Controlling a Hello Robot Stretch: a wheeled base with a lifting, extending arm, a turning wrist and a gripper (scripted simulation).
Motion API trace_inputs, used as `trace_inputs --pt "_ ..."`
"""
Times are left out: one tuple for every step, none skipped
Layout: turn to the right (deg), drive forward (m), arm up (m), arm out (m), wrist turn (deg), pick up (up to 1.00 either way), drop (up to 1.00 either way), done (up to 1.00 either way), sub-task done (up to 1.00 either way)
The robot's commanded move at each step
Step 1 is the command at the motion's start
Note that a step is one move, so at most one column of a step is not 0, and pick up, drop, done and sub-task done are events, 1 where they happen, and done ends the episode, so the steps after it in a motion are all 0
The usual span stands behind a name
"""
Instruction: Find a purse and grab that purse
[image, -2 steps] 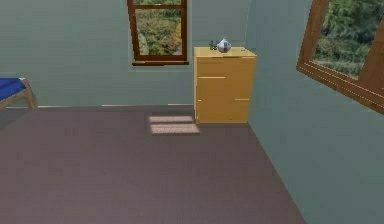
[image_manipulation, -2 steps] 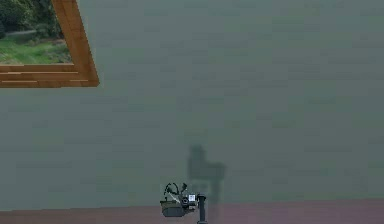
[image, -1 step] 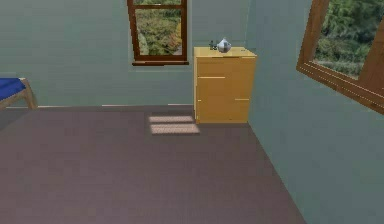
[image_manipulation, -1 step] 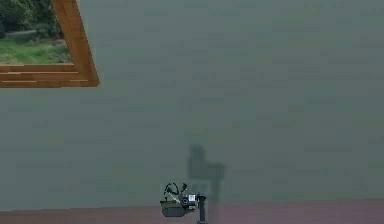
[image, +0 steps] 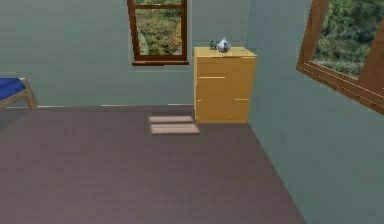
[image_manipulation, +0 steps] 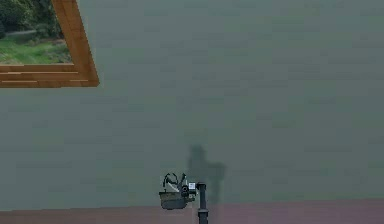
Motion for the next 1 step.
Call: trace_inputs --pt "0.0 0.00 0.00 0.00 0.0 0.00 0.00 1.00 0.00"
